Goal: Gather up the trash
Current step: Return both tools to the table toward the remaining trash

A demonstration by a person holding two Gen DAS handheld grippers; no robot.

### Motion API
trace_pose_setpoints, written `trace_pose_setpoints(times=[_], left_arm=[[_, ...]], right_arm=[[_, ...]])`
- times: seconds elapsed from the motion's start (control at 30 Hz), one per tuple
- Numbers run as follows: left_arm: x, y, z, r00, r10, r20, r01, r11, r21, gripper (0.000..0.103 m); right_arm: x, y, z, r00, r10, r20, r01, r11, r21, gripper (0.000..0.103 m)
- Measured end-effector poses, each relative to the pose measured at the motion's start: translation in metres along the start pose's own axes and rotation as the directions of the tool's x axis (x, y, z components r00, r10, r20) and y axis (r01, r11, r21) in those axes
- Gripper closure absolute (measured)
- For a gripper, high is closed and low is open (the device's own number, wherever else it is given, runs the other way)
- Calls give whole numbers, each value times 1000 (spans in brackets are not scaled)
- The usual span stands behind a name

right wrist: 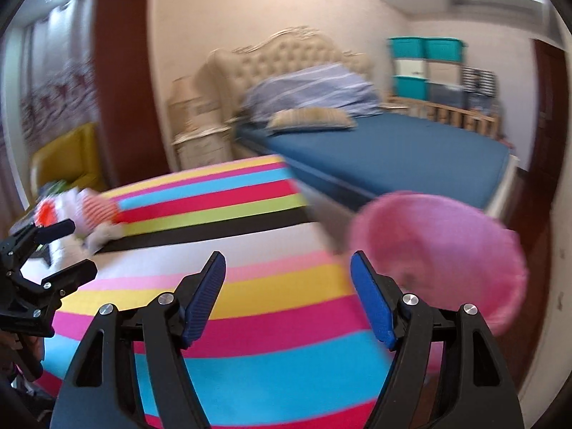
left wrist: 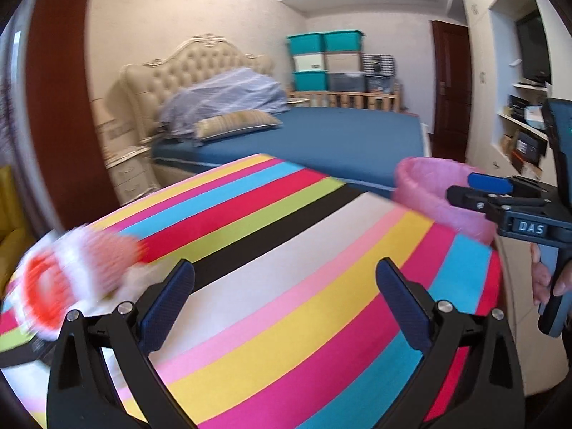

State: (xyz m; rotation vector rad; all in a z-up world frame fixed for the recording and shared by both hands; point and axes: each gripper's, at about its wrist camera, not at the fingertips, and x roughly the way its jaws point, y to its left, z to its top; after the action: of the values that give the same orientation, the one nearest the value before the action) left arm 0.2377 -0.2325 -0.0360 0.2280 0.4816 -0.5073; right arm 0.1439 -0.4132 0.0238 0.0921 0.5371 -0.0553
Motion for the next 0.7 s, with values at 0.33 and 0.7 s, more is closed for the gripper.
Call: trace_pose_setpoints(times=[0.33, 0.7], left_arm=[[-90, 135, -70, 956, 290, -53, -294, 947, -129, 5], [-140, 253, -131, 896, 413, -164, -444, 833, -330, 5]], right_arm=[[23, 161, 14, 970, 242, -26, -243, 958, -154, 34], [47, 309, 49, 906, 421, -44, -417, 871, -259, 34]])
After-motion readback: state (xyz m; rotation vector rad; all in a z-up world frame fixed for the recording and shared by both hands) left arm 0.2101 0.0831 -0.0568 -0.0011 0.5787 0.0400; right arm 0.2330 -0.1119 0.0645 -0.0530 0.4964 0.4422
